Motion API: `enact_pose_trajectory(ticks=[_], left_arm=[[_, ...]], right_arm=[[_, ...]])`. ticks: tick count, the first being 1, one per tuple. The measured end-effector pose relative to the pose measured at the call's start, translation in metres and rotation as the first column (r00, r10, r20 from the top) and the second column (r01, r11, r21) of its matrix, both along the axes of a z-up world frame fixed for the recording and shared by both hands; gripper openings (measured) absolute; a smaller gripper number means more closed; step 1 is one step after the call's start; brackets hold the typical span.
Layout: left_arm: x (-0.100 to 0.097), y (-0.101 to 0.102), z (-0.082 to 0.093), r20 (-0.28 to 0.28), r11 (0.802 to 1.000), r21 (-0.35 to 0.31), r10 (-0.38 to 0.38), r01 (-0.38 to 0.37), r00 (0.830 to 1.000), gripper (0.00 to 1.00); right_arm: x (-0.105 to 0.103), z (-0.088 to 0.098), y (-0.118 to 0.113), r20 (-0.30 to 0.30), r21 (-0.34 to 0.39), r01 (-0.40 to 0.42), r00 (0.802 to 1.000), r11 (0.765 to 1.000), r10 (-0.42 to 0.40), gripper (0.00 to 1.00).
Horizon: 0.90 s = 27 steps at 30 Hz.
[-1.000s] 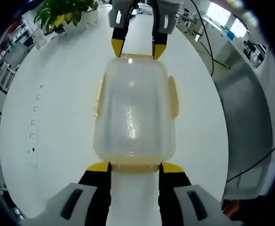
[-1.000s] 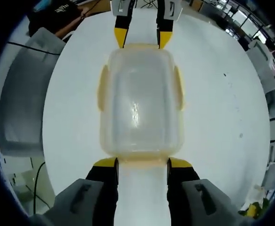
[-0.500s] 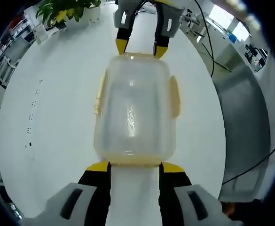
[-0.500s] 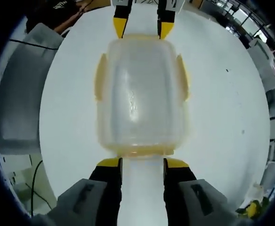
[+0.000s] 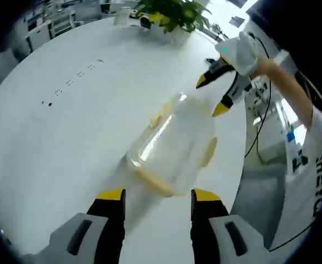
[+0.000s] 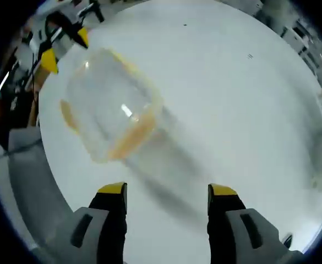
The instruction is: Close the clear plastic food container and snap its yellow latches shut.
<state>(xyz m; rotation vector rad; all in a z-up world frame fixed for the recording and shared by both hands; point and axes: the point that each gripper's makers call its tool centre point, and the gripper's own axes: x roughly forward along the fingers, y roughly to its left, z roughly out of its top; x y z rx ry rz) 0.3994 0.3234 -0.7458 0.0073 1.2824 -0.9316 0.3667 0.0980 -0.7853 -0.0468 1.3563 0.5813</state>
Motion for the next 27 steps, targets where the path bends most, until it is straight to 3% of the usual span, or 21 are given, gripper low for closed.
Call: enact_pose_trajectory(ticks=[1,2,3,4,5,6,7,10,11,12,16,18,19,20,21,24,27], left_arm=[[0.004,0.008,-0.004,-0.047,0.993,0.036,0.114,-0.112,0.992,0.42],[0.01,0.015,-0.008,-0.088,0.966,0.073,0.255,-0.249,0.963,0.35],[0.012,0.015,-0.008,-0.132,0.941,0.058,0.338,-0.334,0.932,0.29],[0.013,0.005,-0.003,-0.179,0.93,-0.037,0.354,-0.365,0.918,0.26],[0.011,0.0,0.0,-0.216,0.917,-0.084,0.365,-0.389,0.906,0.27],[0.009,-0.005,0.001,-0.278,0.888,-0.104,0.407,-0.448,0.87,0.29],[0.004,-0.008,0.0,-0.302,0.872,-0.097,0.433,-0.479,0.849,0.3],[-0.003,-0.01,-0.009,-0.278,0.887,-0.065,0.424,-0.458,0.862,0.29],[-0.008,-0.011,-0.013,-0.229,0.897,-0.045,0.419,-0.44,0.878,0.3],[-0.013,-0.012,-0.017,-0.207,0.898,-0.017,0.428,-0.44,0.88,0.3],[-0.035,-0.026,-0.019,-0.234,0.901,-0.002,0.421,-0.433,0.876,0.29],[-0.035,-0.025,-0.02,-0.24,0.903,0.006,0.419,-0.43,0.876,0.28],[-0.024,-0.017,-0.022,-0.247,0.907,0.016,0.412,-0.422,0.877,0.27],[-0.026,-0.017,-0.025,-0.248,0.913,0.024,0.399,-0.406,0.883,0.26],[-0.019,-0.013,-0.026,-0.243,0.916,0.023,0.394,-0.401,0.886,0.25],[-0.014,-0.007,-0.031,-0.217,0.925,0.04,0.378,-0.379,0.9,0.26],[-0.016,-0.007,-0.033,-0.21,0.925,0.048,0.378,-0.376,0.902,0.22]], right_arm=[[0.005,0.007,0.004,0.007,0.058,0.044,0.999,0.997,-0.045,0.49],[0.01,0.014,0.007,0.015,0.108,0.092,0.995,0.99,-0.095,0.45],[0.018,0.022,0.012,0.021,0.171,0.162,0.986,0.972,-0.168,0.44],[0.019,0.027,0.016,0.022,0.21,0.195,0.979,0.958,-0.205,0.43],[0.021,0.03,0.02,0.014,0.242,0.224,0.972,0.944,-0.234,0.44],[0.019,0.033,0.026,-0.004,0.266,0.248,0.967,0.932,-0.256,0.45],[0.017,0.033,0.031,-0.01,0.274,0.252,0.966,0.928,-0.259,0.46],[0.019,0.025,0.042,-0.023,0.249,0.223,0.974,0.942,-0.225,0.45],[0.018,0.023,0.045,-0.021,0.235,0.209,0.977,0.949,-0.21,0.44],[0.021,0.019,0.046,-0.018,0.212,0.194,0.981,0.958,-0.194,0.43],[0.019,0.011,0.058,-0.019,0.179,0.161,0.987,0.971,-0.16,0.41],[0.019,0.008,0.066,-0.026,0.183,0.15,0.989,0.972,-0.148,0.38],[0.02,0.007,0.068,-0.028,0.182,0.15,0.989,0.972,-0.147,0.34],[0.02,0.005,0.069,-0.029,0.179,0.145,0.989,0.973,-0.142,0.29],[0.02,0.001,0.066,-0.032,0.14,0.143,0.99,0.98,-0.14,0.28],[0.021,0.002,0.072,-0.045,0.175,0.151,0.988,0.973,-0.145,0.29],[0.02,0.002,0.072,-0.051,0.176,0.146,0.989,0.974,-0.139,0.29]])
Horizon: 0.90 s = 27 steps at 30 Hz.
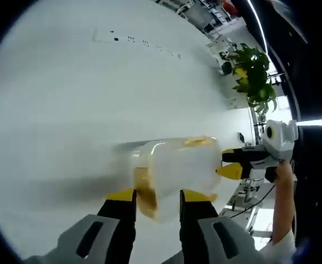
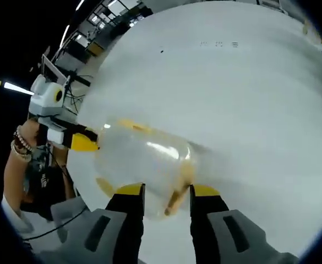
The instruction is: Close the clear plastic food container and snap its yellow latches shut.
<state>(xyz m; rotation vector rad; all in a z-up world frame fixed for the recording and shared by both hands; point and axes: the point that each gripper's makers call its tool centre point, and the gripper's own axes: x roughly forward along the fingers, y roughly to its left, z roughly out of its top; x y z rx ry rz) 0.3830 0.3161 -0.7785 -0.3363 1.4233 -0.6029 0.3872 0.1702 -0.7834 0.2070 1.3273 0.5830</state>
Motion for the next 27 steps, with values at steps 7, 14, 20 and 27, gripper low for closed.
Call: enact_pose_trajectory(ticks=[7,14,20,27], left_arm=[[0.006,0.004,-0.002,-0.008,1.0,0.002,-0.007,0.007,1.0,0.19],[-0.003,-0.001,-0.002,-0.016,1.0,-0.004,-0.025,0.025,1.0,0.18],[0.002,0.002,-0.003,-0.025,1.0,-0.001,-0.015,0.015,1.0,0.16],[0.004,-0.001,-0.004,-0.036,1.0,-0.016,-0.013,0.013,0.999,0.12]], right_arm=[[-0.002,0.0,0.001,-0.007,0.002,-0.006,1.0,1.0,0.006,0.28],[0.0,-0.001,0.001,-0.014,0.008,-0.001,1.0,1.0,0.001,0.28],[-0.002,-0.001,0.001,-0.018,0.001,0.004,1.0,1.0,-0.004,0.27],[-0.006,0.001,-0.001,-0.023,0.005,0.007,1.0,1.0,-0.006,0.27]])
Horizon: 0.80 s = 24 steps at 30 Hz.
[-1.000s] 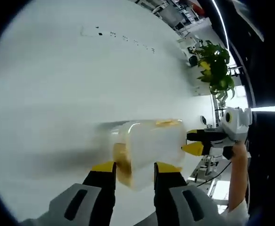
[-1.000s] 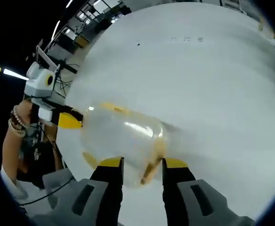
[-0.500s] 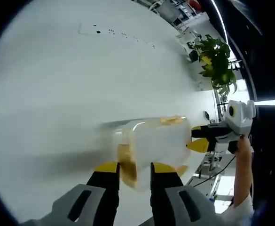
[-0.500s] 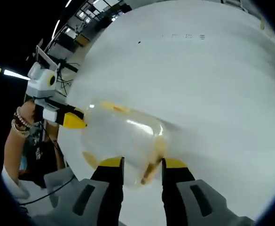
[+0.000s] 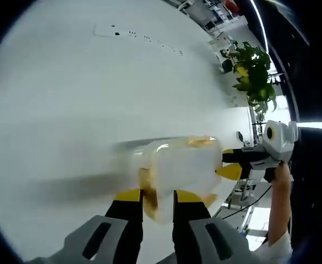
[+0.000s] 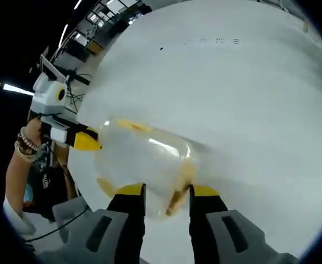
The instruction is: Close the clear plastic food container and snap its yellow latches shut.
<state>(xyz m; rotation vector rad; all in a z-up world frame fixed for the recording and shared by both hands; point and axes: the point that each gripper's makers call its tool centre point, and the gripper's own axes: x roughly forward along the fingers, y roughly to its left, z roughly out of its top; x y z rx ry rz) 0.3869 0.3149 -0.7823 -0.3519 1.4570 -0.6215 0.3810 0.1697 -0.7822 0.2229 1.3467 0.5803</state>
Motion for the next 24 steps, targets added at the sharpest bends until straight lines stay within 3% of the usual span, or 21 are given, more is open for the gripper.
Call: enact_pose_trajectory(ticks=[4,5,6,7,8,9,12,13,14,15,17,18,22,24], left_arm=[[0.021,0.009,-0.007,-0.004,1.0,0.008,-0.014,0.014,1.0,0.13],[-0.014,-0.004,0.001,-0.006,1.0,0.006,-0.003,0.003,1.0,0.13],[-0.019,-0.006,0.002,-0.005,1.0,0.002,0.003,-0.003,1.0,0.13],[0.02,0.013,0.002,-0.092,0.999,-0.051,-0.006,0.001,0.996,0.13],[0.033,0.019,0.0,-0.095,0.999,-0.053,-0.006,0.001,0.995,0.13],[0.019,0.012,-0.009,0.007,1.0,-0.002,-0.003,0.003,1.0,0.13],[-0.002,0.001,-0.009,0.058,1.0,0.029,-0.003,0.002,0.998,0.13],[-0.01,-0.003,-0.01,0.124,0.998,0.063,-0.004,-0.004,0.992,0.13],[-0.032,-0.013,-0.007,0.116,0.998,0.059,0.001,-0.008,0.993,0.13],[-0.027,-0.011,0.004,0.003,1.0,0.0,0.002,-0.002,1.0,0.13],[-0.017,-0.005,0.003,0.019,1.0,0.006,0.006,-0.006,1.0,0.13],[-0.02,-0.006,0.003,0.022,1.0,0.007,0.006,-0.007,1.0,0.13],[-0.018,-0.006,0.005,0.018,1.0,0.006,-0.002,0.002,1.0,0.14],[-0.003,0.002,0.005,0.009,1.0,0.0,-0.007,0.007,1.0,0.14]], right_arm=[[-0.005,0.002,0.0,0.003,-0.003,0.0,1.0,1.0,0.001,0.26],[-0.006,0.002,-0.001,0.003,-0.002,0.0,1.0,1.0,0.0,0.26],[-0.003,0.001,-0.002,0.0,0.004,0.005,1.0,1.0,-0.005,0.25],[-0.003,0.001,-0.003,-0.003,0.008,0.012,1.0,1.0,-0.012,0.25],[0.0,0.0,-0.003,-0.006,0.012,0.02,1.0,1.0,-0.02,0.25],[0.0,0.0,-0.004,-0.008,0.01,0.026,1.0,1.0,-0.026,0.24],[-0.001,0.0,-0.003,-0.009,0.006,0.046,0.999,0.999,-0.046,0.23],[-0.002,0.0,-0.004,-0.017,0.011,0.059,0.998,0.998,-0.059,0.23],[-0.002,-0.001,-0.003,-0.029,0.019,0.071,0.997,0.997,-0.071,0.22],[-0.003,-0.001,-0.003,-0.044,0.031,0.092,0.995,0.995,-0.091,0.22],[-0.003,-0.002,-0.002,-0.054,0.05,0.107,0.993,0.993,-0.105,0.2],[0.002,-0.003,-0.001,-0.068,0.068,0.186,0.981,0.98,-0.181,0.19],[-0.005,-0.002,0.0,-0.048,0.068,0.114,0.993,0.991,-0.111,0.2],[-0.004,-0.003,-0.002,-0.038,0.076,0.111,0.993,0.991,-0.108,0.21]])
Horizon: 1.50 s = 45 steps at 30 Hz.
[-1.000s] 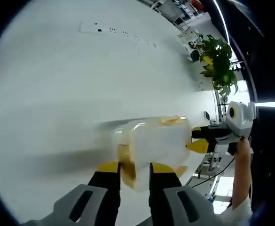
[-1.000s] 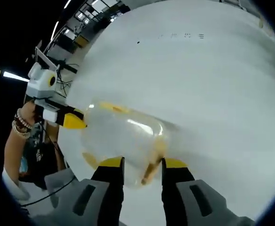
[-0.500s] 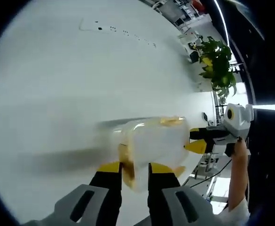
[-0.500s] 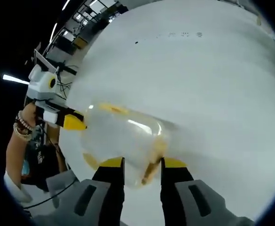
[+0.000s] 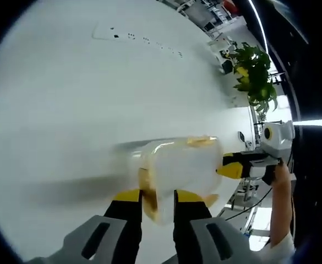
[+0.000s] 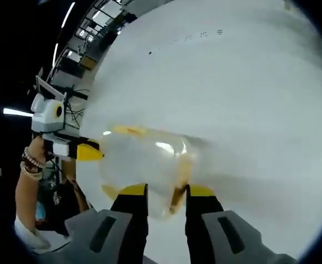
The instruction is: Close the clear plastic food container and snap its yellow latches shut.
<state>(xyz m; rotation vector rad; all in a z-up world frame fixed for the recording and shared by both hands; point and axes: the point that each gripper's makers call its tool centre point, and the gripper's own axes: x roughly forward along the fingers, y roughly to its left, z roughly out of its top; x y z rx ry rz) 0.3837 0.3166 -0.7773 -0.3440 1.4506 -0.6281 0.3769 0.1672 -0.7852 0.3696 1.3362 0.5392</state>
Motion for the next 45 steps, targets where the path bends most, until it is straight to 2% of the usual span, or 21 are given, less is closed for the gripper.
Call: enact_pose_trajectory(ticks=[2,8,12,16,18,20,21,23,26,27,31,32,33,34,35,36,38,40,41,42,45], left_arm=[[0.019,0.009,-0.001,0.003,1.0,-0.001,-0.008,0.008,1.0,0.14],[-0.001,-0.002,-0.003,0.083,0.999,0.017,-0.051,0.049,0.995,0.16],[0.011,0.0,-0.001,0.223,0.983,0.062,-0.183,0.173,0.957,0.17],[0.019,0.007,-0.002,0.278,0.969,0.144,-0.235,0.202,0.931,0.25],[0.026,0.009,0.0,0.358,0.945,0.205,-0.313,0.253,0.88,0.31],[0.03,0.01,0.001,0.413,0.93,0.238,-0.359,0.281,0.837,0.36],[0.031,0.007,0.003,0.463,0.917,0.244,-0.396,0.315,0.793,0.37],[0.027,-0.003,0.007,0.517,0.894,0.228,-0.448,0.387,0.73,0.31],[0.028,-0.004,0.009,0.533,0.876,0.27,-0.481,0.399,0.696,0.24],[0.027,-0.006,0.009,0.539,0.855,0.295,-0.518,0.427,0.665,0.23],[0.033,-0.006,0.012,0.567,0.811,0.389,-0.584,0.436,0.581,0.28],[0.032,-0.008,0.014,0.578,0.795,0.411,-0.606,0.446,0.547,0.27],[0.03,-0.009,0.015,0.583,0.789,0.423,-0.614,0.446,0.532,0.26],[0.028,-0.011,0.016,0.592,0.779,0.45,-0.626,0.436,0.508,0.24],[0.027,-0.013,0.017,0.6,0.758,0.479,-0.65,0.442,0.466,0.22],[0.029,-0.015,0.021,0.609,0.714,0.542,-0.697,0.443,0.379,0.23],[0.028,-0.021,0.024,0.614,0.666,0.599,-0.738,0.444,0.278,0.23],[0.019,-0.027,0.022,0.626,0.707,0.541,-0.7,0.455,0.345,0.22],[0.013,-0.034,0.023,0.648,0.771,0.453,-0.629,0.447,0.43,0.21],[0.011,-0.039,0.025,0.662,0.805,0.401,-0.585,0.438,0.469,0.2],[0.004,-0.052,0.031,0.697,0.832,0.303,-0.526,0.464,0.488,0.17]], right_arm=[[0.0,-0.001,-0.001,0.003,0.011,0.004,1.0,1.0,-0.004,0.21],[0.002,0.001,-0.001,0.031,-0.07,-0.053,0.998,0.996,0.056,0.23],[0.005,0.003,-0.001,0.097,-0.156,-0.159,0.98,0.975,0.176,0.25],[0.005,0.006,0.002,0.122,-0.275,-0.262,0.945,0.925,0.304,0.27],[0.006,0.008,0.002,0.138,-0.328,-0.304,0.921,0.895,0.364,0.3],[0.008,0.01,0.002,0.167,-0.392,-0.357,0.879,0.848,0.447,0.34],[0.008,0.012,0.005,0.191,-0.417,-0.397,0.842,0.818,0.505,0.34],[0.004,0.012,0.007,0.194,-0.443,-0.426,0.813,0.789,0.549,0.33],[0.01,0.011,0.012,0.195,-0.469,-0.47,0.771,0.748,0.607,0.32],[0.01,0.011,0.014,0.189,-0.485,-0.487,0.752,0.726,0.631,0.31],[0.018,0.013,0.017,0.183,-0.558,-0.53,0.672,0.639,0.718,0.3],[0.018,0.015,0.02,0.183,-0.586,-0.545,0.632,0.6,0.753,0.29],[0.017,0.015,0.021,0.182,-0.599,-0.551,0.613,0.581,0.769,0.28],[0.016,0.017,0.023,0.178,-0.634,-0.563,0.561,0.53,0.809,0.28],[0.017,0.018,0.022,0.176,-0.655,-0.549,0.558,0.52,0.811,0.3],[0.017,0.019,0.023,0.172,-0.67,-0.544,0.546,0.504,0.82,0.3],[0.012,0.017,0.026,0.16,-0.65,-0.572,0.54,0.5,0.826,0.25],[0.011,0.017,0.03,0.172,-0.622,-0.582,0.552,0.524,0.816,0.25],[0.011,0.017,0.034,0.195,-0.594,-0.571,0.581,0.566,0.79,0.27],[0.012,0.018,0.036,0.208,-0.581,-0.57,0.586,0.581,0.783,0.27],[0.016,0.018,0.043,0.237,-0.553,-0.574,0.587,0.604,0.774,0.23]])
